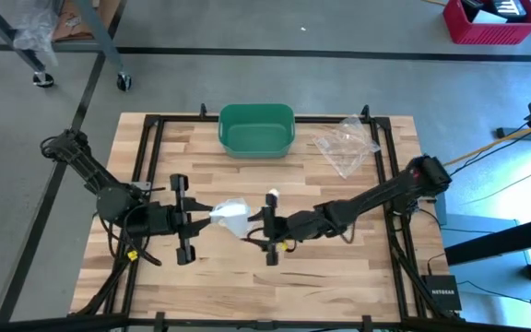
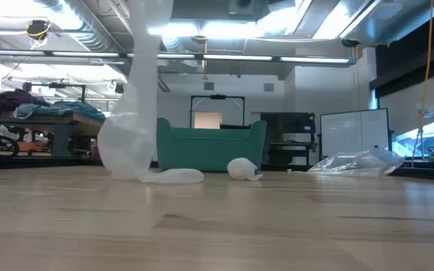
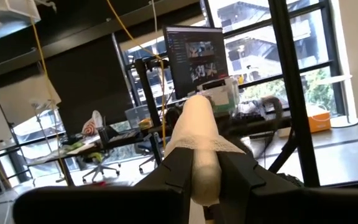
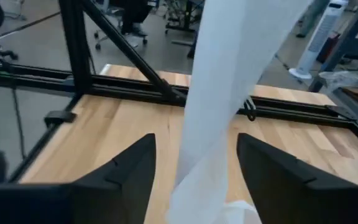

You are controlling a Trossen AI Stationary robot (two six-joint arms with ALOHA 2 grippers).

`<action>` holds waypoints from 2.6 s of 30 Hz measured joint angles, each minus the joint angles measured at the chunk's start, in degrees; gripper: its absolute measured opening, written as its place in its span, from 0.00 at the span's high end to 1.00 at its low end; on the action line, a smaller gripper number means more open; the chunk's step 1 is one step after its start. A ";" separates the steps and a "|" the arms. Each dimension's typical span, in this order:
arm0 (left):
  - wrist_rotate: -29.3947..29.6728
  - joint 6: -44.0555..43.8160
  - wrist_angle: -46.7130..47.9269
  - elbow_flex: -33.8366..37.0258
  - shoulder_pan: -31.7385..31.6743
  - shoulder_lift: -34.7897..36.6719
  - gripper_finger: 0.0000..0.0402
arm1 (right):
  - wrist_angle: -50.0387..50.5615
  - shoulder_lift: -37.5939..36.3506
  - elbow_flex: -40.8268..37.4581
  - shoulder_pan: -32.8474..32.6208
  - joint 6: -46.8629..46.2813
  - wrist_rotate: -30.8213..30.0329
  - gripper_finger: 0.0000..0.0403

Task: Roll bandage
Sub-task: Roll the bottom white bandage

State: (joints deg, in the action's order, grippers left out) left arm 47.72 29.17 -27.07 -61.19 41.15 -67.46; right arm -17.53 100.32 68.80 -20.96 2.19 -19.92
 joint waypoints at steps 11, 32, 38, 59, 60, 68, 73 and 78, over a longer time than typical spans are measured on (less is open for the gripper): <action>0.00 1.81 -0.02 0.00 0.00 0.00 0.89 | -17.57 8.05 -0.14 0.35 3.77 -3.27 0.45; 0.21 -3.65 4.59 -0.04 0.55 3.57 0.89 | -5.00 1.51 -0.10 -2.95 4.13 2.97 0.99; 1.40 0.16 6.09 -0.11 -0.69 4.19 0.92 | -1.69 -1.61 -0.10 -7.26 4.20 4.35 0.99; 11.58 -2.24 18.45 -0.11 -8.14 -0.13 0.93 | 16.52 -2.32 17.06 -18.94 7.33 -6.18 0.99; 11.58 -2.51 18.91 -0.11 -8.29 -0.94 0.93 | 17.81 -2.32 18.25 -18.92 7.35 -6.10 0.99; 11.48 -6.24 22.75 -0.09 -7.15 -7.97 0.93 | 23.63 -2.30 28.92 -18.78 10.29 -7.97 0.98; 9.30 -5.55 22.82 -0.09 -5.42 -11.91 0.93 | 28.98 -2.30 36.29 -16.67 10.33 -7.50 0.98; 7.69 -4.77 22.84 -0.09 -3.27 -15.06 0.93 | 32.22 -2.31 42.34 -11.98 10.21 -7.54 0.98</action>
State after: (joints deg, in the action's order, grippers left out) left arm 55.42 24.40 -4.23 -61.28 37.88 -82.52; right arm 14.69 98.00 111.14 -32.94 12.40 -27.46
